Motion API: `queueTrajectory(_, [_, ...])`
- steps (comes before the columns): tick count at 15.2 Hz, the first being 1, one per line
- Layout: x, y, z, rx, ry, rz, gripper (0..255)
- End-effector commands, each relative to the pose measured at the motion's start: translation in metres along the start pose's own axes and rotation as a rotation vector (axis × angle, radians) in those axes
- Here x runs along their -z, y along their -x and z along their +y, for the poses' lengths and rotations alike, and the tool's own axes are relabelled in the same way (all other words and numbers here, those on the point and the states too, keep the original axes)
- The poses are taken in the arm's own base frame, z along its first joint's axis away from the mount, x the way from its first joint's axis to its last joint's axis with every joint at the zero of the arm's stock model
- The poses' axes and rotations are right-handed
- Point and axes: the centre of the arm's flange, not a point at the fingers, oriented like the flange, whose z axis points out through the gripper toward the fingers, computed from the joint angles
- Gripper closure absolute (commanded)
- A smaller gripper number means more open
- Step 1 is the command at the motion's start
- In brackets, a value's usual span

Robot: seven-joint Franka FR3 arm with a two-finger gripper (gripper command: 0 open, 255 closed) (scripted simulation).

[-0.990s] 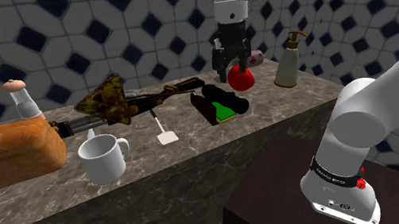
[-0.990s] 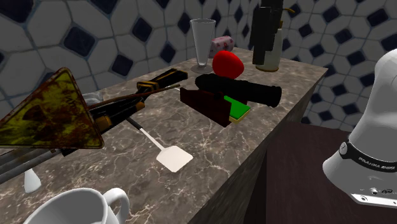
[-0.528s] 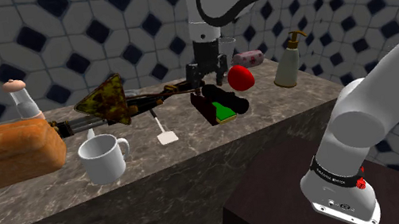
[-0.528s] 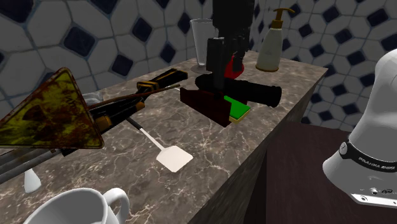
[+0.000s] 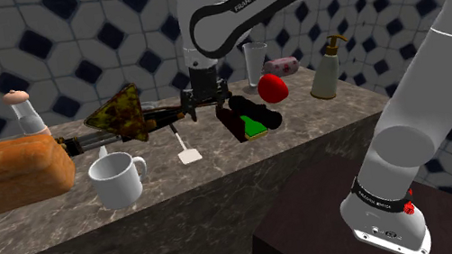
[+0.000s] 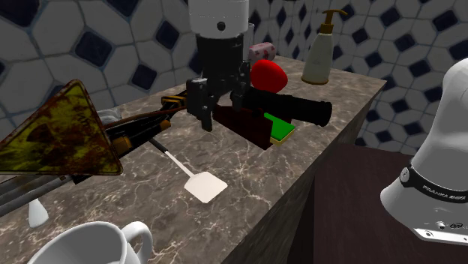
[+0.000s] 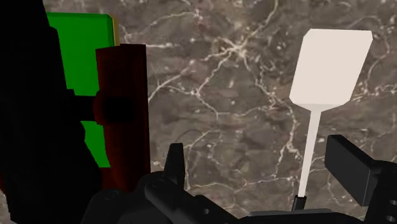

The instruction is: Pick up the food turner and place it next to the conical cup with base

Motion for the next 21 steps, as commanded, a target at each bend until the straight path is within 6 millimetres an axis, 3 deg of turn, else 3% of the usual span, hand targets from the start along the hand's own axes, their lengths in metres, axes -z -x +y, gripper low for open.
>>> queueTrajectory(1, [-0.011,-0.013,-0.019,-0.023,-0.005,0.011,0])
queueTrajectory(9, [-0.053,-0.073,-0.078,-0.103,-0.019,0.049,0])
queueTrajectory(16, [-0.09,-0.075,-0.078,-0.103,-0.019,0.049,0])
queueTrajectory(21, [-0.093,-0.075,-0.078,-0.103,-0.019,0.049,0])
